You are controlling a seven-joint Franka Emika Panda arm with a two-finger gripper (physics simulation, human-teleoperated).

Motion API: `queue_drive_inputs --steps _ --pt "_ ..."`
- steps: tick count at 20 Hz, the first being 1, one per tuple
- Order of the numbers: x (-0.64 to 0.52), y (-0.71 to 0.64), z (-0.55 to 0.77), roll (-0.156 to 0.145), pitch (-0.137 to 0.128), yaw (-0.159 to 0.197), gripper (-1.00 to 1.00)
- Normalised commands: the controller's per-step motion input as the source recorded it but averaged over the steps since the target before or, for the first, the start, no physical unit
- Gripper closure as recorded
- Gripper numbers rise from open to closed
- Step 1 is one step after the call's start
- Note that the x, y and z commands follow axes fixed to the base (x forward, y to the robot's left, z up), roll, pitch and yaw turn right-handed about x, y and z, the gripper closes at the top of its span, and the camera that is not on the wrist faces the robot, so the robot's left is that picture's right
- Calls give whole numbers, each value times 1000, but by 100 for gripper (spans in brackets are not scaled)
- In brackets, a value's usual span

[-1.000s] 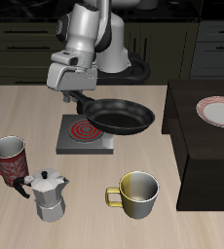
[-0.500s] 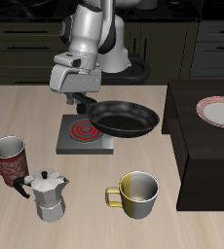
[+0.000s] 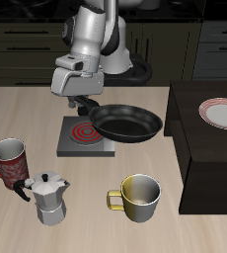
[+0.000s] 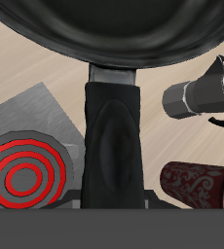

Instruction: Place the frying pan on the top layer of the shelf

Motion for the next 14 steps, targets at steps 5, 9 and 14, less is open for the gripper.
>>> queue_drive_inputs --steps 5,9,14 --pt "108 -59 -50 -24 2 2 100" --pt "200 -174 151 -40 -24 -60 100" --pt "103 -182 -6 -30 0 -38 100"
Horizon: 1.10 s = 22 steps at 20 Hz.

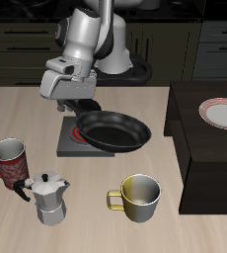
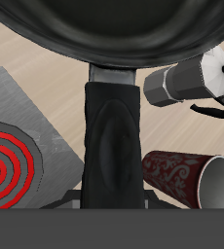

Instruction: Place the frying pan on the top layer of the shelf

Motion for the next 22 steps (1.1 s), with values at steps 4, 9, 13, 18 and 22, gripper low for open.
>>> queue_drive_inputs --steps 4,9,13,18,22 --pt "88 90 28 11 -3 -17 100" --pt "51 307 71 48 -13 11 100" --pt "8 499 120 66 -16 14 100" --pt "12 344 34 54 -1 29 100" --pt "77 169 58 13 -9 -11 100"
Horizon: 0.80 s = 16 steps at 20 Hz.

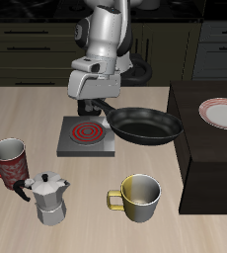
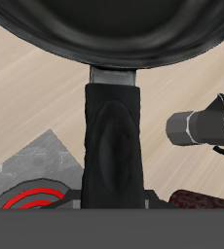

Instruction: Place the frying pan on the top layer of the shelf

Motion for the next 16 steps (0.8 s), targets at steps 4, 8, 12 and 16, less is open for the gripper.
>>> queue_drive_inputs --steps 4,8,12,16 --pt "82 314 70 45 -10 -9 100" --pt "88 134 14 4 -23 16 100" --pt "155 180 147 24 -34 -18 100" --pt "152 253 160 22 -22 -36 100"
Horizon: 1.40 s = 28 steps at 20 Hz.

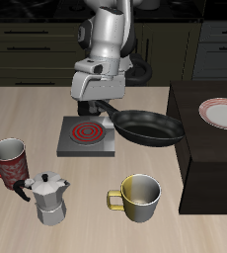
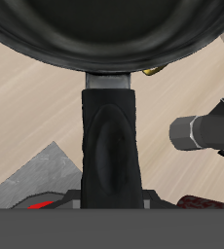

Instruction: Place the frying pan on the top layer of the shelf

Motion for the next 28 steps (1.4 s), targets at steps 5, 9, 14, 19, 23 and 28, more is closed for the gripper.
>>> queue_drive_inputs --steps 5,9,14,19,23,28 --pt "49 493 137 56 -36 -18 100" --pt "0 290 222 42 -50 -76 100" --pt "40 181 271 36 -86 -11 100" --pt "79 224 156 53 -78 -20 100" --pt "42 237 -9 38 -9 -13 100" --pt "17 400 138 40 -19 -29 100"
